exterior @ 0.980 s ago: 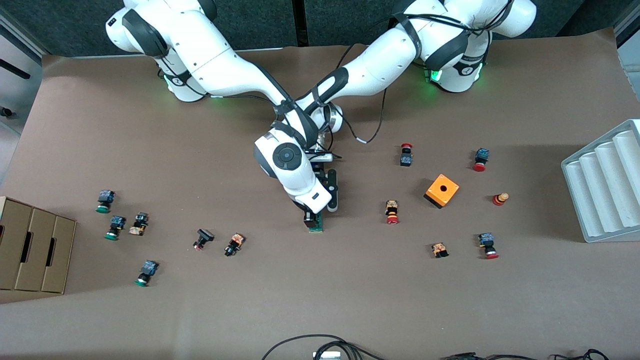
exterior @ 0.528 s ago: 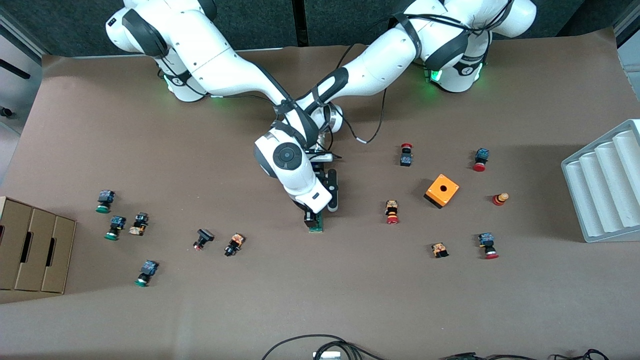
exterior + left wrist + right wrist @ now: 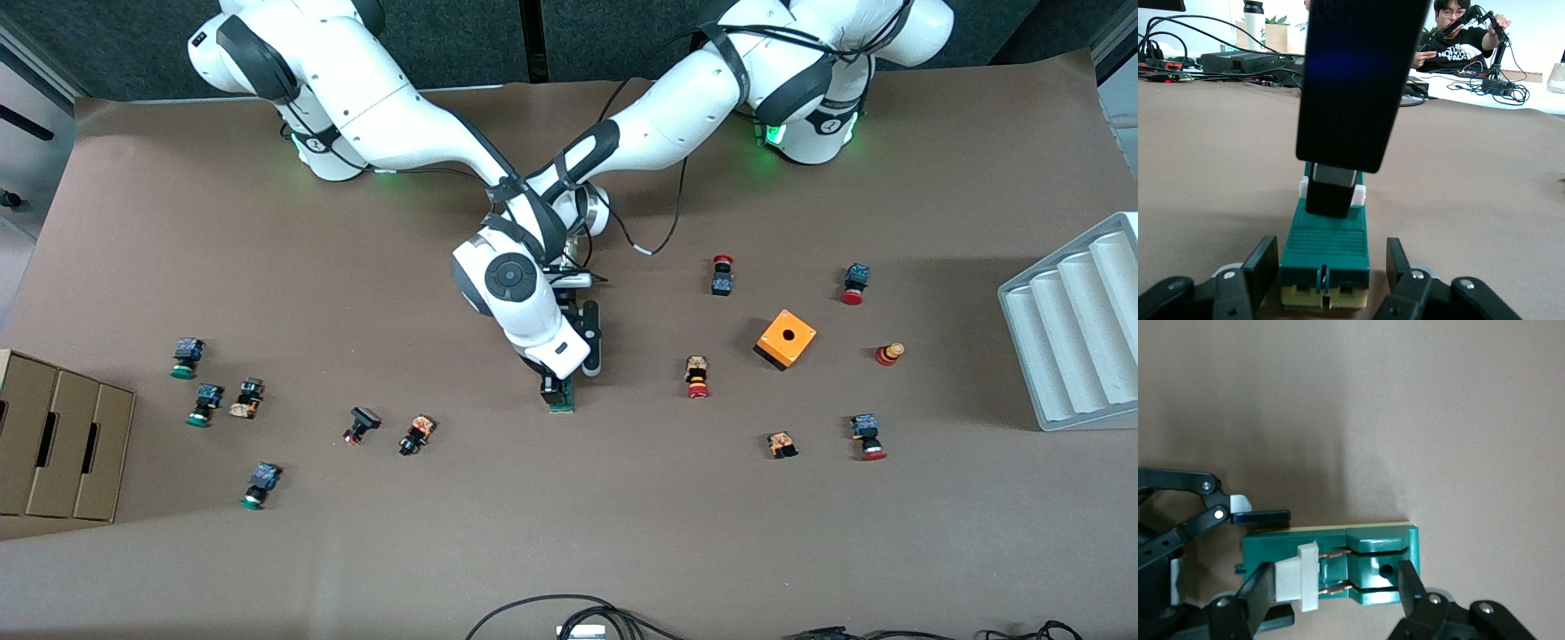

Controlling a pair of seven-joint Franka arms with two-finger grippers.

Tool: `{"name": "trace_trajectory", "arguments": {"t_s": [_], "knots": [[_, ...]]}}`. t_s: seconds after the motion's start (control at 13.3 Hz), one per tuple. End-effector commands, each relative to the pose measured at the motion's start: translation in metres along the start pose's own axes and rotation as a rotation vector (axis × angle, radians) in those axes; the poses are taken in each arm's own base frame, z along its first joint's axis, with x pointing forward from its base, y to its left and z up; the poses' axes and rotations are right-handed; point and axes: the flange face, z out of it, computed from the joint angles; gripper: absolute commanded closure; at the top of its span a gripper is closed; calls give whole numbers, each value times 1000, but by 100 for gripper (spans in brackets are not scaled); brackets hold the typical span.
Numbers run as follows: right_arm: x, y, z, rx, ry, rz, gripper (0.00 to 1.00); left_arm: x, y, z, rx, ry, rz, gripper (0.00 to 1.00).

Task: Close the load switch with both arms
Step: 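Grip the white lever with the right gripper, then push the white lever toward the switch's closed position with the right gripper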

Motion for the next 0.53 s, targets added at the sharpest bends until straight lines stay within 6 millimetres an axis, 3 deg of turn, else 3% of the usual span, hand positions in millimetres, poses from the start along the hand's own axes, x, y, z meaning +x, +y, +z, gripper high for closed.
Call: {"name": "trace_trajectory", "arguments": {"t_s": [0.0,0.45], "knots": [[-2,18,-10,-43,5,-7,18,-4,4,-2,-12,16,8,26],[-1,21,-18,-51,14,-5,19,-4,4,-2,-12,16,8,26]]}}
